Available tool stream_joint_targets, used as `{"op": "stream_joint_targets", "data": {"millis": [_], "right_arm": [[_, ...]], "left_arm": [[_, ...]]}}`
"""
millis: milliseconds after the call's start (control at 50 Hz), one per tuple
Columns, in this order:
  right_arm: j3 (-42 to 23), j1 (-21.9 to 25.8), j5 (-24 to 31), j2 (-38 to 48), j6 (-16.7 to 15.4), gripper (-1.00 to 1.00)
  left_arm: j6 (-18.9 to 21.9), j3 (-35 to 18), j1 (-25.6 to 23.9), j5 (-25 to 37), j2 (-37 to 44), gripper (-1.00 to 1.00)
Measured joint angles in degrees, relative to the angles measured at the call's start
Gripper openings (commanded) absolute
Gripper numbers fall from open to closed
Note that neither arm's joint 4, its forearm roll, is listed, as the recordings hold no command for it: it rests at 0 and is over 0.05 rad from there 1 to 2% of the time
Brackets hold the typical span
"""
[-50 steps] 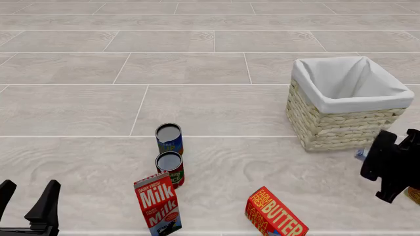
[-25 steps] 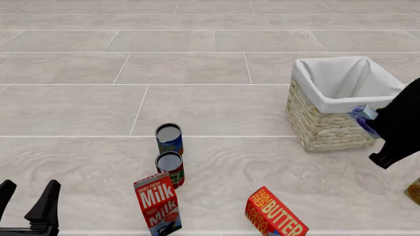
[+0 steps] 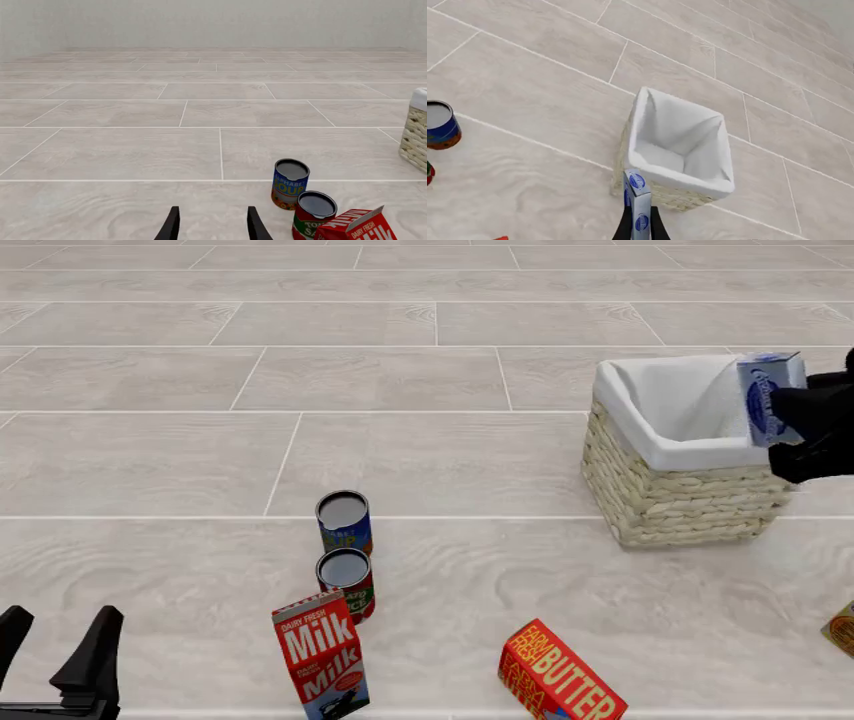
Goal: Pick the cream cheese and place it in the basket.
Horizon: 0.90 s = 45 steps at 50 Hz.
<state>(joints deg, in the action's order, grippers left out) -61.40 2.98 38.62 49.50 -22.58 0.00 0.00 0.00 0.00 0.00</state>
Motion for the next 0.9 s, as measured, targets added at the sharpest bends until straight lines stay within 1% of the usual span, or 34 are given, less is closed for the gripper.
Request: {"op": "stream_joint_targets", "data": {"millis": [220, 380, 620, 900], "right_arm": [[-4.44, -2.12, -0.73, 3.43, 6.24, -1.00], [-8.79, -3.85, -0.72, 7.98, 9.51, -1.00], [-15.31, -5.98, -1.21, 16.50, 11.52, -1.00], [-19.51, -7.65, -3.40, 26.04, 13.26, -1.00]], "left_arm": [[0.00, 0.00, 0.00, 0.00, 0.00, 1.00], [0.00, 0.00, 0.00, 0.00, 0.00, 1.00], [0.00, 0.00, 0.00, 0.00, 0.00, 1.00], [0.00, 0.00, 0.00, 0.00, 0.00, 1.00]]}}
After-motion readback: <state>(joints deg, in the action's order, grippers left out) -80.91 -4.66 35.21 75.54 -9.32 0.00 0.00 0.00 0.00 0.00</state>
